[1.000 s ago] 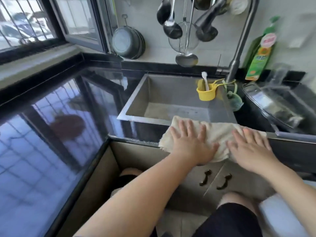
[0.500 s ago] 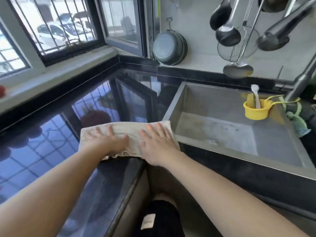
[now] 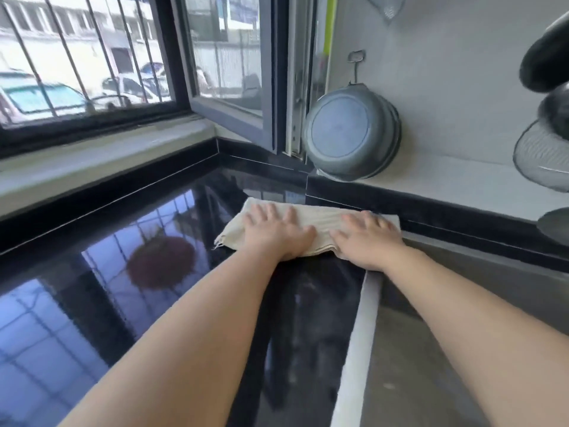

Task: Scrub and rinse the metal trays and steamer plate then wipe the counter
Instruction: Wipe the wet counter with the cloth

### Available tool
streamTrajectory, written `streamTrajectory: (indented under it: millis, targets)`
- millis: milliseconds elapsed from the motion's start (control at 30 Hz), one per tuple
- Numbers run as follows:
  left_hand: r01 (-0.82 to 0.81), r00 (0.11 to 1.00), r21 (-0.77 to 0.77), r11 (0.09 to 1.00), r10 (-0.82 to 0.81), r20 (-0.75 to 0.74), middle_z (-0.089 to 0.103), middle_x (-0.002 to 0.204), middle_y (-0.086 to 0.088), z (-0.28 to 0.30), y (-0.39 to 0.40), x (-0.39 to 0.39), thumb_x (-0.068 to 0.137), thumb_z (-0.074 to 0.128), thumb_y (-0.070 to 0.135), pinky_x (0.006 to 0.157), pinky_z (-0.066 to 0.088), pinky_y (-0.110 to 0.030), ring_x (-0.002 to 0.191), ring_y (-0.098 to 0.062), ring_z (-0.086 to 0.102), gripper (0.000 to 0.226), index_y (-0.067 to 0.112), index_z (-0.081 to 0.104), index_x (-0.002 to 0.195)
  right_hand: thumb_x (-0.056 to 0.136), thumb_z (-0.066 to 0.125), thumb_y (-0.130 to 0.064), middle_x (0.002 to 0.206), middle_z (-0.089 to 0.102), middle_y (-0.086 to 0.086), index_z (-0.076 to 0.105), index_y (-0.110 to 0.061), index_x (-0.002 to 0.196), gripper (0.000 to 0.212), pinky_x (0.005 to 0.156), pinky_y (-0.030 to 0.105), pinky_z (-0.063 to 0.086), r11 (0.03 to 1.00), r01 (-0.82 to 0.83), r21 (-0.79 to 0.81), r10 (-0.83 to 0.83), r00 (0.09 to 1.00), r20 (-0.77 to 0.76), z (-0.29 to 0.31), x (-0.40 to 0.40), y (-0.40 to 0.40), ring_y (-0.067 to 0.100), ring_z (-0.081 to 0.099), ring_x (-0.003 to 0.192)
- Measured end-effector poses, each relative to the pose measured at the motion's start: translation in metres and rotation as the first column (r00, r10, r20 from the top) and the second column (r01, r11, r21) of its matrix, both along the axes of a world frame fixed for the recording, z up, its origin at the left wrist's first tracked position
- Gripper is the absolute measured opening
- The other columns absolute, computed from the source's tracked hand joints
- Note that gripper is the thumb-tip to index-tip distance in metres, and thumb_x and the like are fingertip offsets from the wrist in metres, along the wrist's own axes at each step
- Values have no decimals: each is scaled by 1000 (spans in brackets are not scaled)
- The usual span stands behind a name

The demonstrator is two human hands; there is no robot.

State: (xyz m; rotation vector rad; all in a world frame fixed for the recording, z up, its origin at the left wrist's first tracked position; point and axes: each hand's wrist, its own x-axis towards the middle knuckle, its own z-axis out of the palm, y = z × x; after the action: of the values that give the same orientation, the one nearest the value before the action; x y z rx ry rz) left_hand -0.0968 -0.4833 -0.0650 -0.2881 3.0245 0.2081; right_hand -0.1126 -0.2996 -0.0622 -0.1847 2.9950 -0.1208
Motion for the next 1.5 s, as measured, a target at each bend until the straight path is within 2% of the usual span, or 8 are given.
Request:
streamTrajectory:
  millis: [133, 333, 667, 1067, 1133, 1233, 1333, 1500]
  targets:
    - [55, 998, -8, 998, -55, 13, 5, 173, -13, 3, -27, -73, 92, 24, 70, 124, 3, -59, 158, -41, -2, 79, 38, 13, 163, 92, 11, -67, 159, 24, 9, 20, -33, 157, 73, 114, 51, 12, 993, 67, 94, -60, 995, -77, -5, -40, -27, 36, 22, 143]
    - [-37, 999, -17, 999, 38, 22, 7, 174, -1, 0, -129, -55, 87, 15, 79, 124, 7, -59, 158, -37, 0, 79, 49, 13, 160, 88, 15, -73, 168, 5, 8, 16, -40, 157, 77, 122, 54, 5, 997, -80, -10, 79, 997, -8, -6, -25, -116, 37, 6, 153]
    - [-305, 949, -84, 949, 310, 61, 3, 173, 2, 3, -262, 288, 94, 13, 77, 126, 8, -52, 159, -31, 1, 75, 44, 6, 160, 90, 28, -74, 169, -10, 8, 6, -43, 159, 78, 122, 49, -7, 859, -499, -116, 509, 857, 76, 0, 221, -229, 33, -11, 155]
    - [-432, 896, 26, 901, 426, 123, -20, 171, -12, 0, -93, 606, 99, 15, 71, 125, -11, -58, 156, -36, -23, 75, 42, -16, 161, 87, 22, -67, 167, 9, 4, 3, -42, 158, 77, 125, 49, 1, 657, -730, -189, 729, 679, -85, -4, 510, -114, 30, 2, 154]
    - [-416, 900, 13, 909, 409, 152, -23, 170, -16, 1, -73, 618, 98, 13, 73, 122, -11, -64, 154, -43, -26, 79, 39, -23, 159, 89, 20, -58, 166, 14, 1, 6, -37, 160, 76, 125, 48, 3, 640, -740, -207, 734, 668, -118, -8, 532, -101, 29, 7, 154]
    - [-447, 889, 2, 894, 444, 114, -14, 171, -19, 9, -47, 592, 98, 13, 74, 124, -7, -63, 156, -44, -18, 83, 31, -12, 164, 91, 13, -45, 168, 15, 8, 19, -18, 161, 76, 126, 48, 2, 790, -600, -129, 585, 800, -134, -11, 506, -70, 31, 7, 155]
    - [-303, 951, 33, 952, 299, 83, -10, 171, -23, 12, -2, 518, 96, 13, 78, 123, -3, -64, 156, -46, -13, 87, 28, -6, 165, 98, 26, -29, 166, 19, 10, 23, -12, 159, 64, 125, 49, 0, 911, -412, -7, 409, 905, -120, 0, 457, -26, 33, 12, 152]
    - [58, 988, -116, 992, -41, 146, -8, 172, -14, 16, 64, 406, 99, 11, 67, 120, 3, -71, 155, -49, -9, 75, 36, -12, 163, 101, 27, -45, 155, 45, 8, 45, -21, 150, 58, 121, 60, 5, 972, -236, 2, 236, 969, 75, 49, 412, 24, 37, 30, 145]
